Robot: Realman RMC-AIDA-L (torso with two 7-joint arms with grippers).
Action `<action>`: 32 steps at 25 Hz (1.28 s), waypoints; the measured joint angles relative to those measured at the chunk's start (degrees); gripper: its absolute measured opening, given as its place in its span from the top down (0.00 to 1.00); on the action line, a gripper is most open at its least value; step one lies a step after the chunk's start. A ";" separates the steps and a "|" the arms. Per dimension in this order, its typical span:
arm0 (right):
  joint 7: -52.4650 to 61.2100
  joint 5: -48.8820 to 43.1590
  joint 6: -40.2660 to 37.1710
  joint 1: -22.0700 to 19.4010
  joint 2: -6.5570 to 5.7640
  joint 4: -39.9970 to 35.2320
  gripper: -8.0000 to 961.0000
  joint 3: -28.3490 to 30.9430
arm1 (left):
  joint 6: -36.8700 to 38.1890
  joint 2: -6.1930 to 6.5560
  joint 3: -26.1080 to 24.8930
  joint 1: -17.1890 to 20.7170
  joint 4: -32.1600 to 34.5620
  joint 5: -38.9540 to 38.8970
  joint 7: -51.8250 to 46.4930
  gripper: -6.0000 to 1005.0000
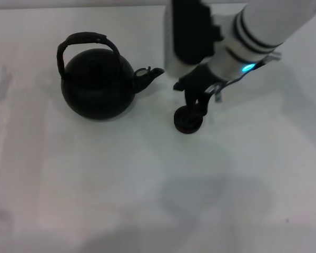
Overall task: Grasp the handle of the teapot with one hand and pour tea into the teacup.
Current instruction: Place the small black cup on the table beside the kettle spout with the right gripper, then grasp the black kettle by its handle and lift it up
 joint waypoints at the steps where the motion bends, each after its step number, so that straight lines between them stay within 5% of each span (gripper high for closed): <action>1: -0.62 0.02 0.43 -0.56 -0.07 0.01 0.13 1.92 | 0.00 0.00 0.03 -0.03 -0.01 0.00 0.00 0.11; 13: -12.76 5.10 2.75 -7.18 -0.41 5.44 0.13 33.78 | -0.01 0.09 0.29 -0.33 -0.27 0.00 0.03 0.11; 14: -15.61 9.29 1.53 -8.72 -0.56 8.59 0.13 43.28 | -0.01 0.11 0.29 -0.28 -0.31 0.31 0.17 0.11; 15: -15.61 9.29 1.53 -8.72 -0.56 8.59 0.13 43.28 | -0.01 0.11 0.29 -0.28 -0.31 0.31 0.17 0.11; 23: -25.66 35.40 -2.44 -15.76 -1.17 24.81 0.13 75.97 | 0.85 0.09 0.29 -0.11 -1.52 3.58 0.52 0.11; 27: -34.27 51.17 -8.62 -19.82 -0.65 33.04 0.13 80.76 | 1.53 0.08 0.29 0.04 -1.55 4.77 0.61 0.11; 32: -58.06 59.80 -11.38 -20.91 -0.38 39.64 0.13 81.07 | 3.07 -0.01 0.29 0.58 -1.46 5.08 0.45 0.11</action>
